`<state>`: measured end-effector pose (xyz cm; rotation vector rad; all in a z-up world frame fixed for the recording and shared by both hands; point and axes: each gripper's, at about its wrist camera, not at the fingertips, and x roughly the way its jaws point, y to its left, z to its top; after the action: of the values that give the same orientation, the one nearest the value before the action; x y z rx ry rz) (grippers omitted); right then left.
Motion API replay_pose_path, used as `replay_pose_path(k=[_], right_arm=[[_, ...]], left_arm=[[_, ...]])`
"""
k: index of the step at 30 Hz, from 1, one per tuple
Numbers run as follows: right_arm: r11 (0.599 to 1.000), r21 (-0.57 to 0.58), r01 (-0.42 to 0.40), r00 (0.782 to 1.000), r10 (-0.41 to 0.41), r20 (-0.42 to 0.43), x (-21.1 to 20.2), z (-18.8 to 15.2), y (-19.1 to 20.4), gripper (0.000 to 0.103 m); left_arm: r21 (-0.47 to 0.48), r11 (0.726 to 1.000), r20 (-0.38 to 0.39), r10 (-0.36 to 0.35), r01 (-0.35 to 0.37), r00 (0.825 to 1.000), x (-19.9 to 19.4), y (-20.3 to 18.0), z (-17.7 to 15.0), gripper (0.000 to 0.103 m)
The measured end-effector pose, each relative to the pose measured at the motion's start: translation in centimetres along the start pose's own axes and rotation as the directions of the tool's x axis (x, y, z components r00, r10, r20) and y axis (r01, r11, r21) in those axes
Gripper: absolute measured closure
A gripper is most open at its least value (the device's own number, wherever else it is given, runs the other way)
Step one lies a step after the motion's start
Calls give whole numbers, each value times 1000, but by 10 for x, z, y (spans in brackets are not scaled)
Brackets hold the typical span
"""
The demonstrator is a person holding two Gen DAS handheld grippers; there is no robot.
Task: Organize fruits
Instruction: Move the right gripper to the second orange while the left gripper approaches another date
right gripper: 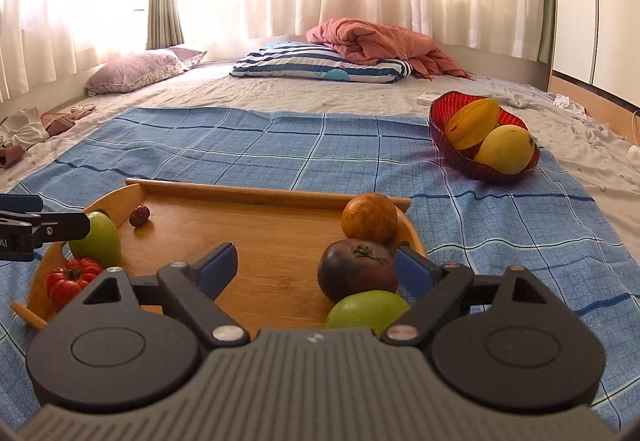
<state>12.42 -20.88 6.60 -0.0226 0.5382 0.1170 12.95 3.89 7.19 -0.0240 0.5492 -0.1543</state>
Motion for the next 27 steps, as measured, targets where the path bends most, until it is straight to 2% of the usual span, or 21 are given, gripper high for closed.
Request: replay_pose_path(k=[11, 22, 27], right_arm=[[999, -36, -11, 997, 13, 72, -28, -27, 22, 1], [999, -51, -4, 985, 13, 175, -56, -60, 36, 0], [997, -70, 18, 976, -3, 217, -66, -77, 43, 0]], left_arm=[[-8, 1000, 46, -9, 9, 999, -27, -9, -32, 2], [20, 1000, 93, 5, -6, 996, -49, -21, -64, 0], [9, 1000, 81, 25, -26, 996, -48, -21, -77, 0]])
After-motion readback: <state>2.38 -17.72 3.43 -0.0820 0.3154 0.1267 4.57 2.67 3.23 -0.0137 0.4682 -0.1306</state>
